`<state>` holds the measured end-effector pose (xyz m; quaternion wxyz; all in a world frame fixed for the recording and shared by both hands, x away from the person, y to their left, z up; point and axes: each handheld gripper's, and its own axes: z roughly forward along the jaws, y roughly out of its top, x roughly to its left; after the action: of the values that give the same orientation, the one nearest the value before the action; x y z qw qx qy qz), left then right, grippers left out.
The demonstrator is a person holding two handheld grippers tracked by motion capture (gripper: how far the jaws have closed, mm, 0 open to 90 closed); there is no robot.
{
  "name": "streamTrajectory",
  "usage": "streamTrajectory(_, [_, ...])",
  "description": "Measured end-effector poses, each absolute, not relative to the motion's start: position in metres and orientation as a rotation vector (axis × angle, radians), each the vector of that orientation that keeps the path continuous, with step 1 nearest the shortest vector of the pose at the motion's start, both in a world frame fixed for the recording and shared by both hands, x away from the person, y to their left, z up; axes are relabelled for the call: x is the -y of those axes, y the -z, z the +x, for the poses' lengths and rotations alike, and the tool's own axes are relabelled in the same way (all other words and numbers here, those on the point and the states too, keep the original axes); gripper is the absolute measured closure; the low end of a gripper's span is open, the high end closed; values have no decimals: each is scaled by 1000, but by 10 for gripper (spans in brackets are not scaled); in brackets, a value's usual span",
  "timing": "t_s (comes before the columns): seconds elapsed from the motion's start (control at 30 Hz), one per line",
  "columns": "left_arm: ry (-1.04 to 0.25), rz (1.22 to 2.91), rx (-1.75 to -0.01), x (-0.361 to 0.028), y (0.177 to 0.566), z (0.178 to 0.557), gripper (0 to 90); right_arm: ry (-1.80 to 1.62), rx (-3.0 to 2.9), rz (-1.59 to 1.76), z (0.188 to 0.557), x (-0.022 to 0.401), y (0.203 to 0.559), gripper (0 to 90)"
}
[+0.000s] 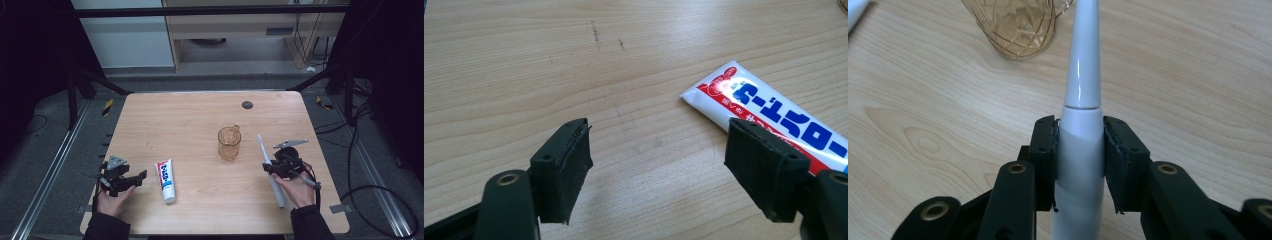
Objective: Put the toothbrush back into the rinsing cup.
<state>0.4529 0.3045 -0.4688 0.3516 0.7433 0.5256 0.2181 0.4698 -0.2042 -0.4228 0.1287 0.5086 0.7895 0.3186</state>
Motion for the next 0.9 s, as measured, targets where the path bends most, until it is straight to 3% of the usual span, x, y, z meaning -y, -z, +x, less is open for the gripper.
streamTrajectory(0.9, [-565, 1924, -1361, -305, 469, 453, 257, -1351, -1841, 1326, 468, 207, 387, 682])
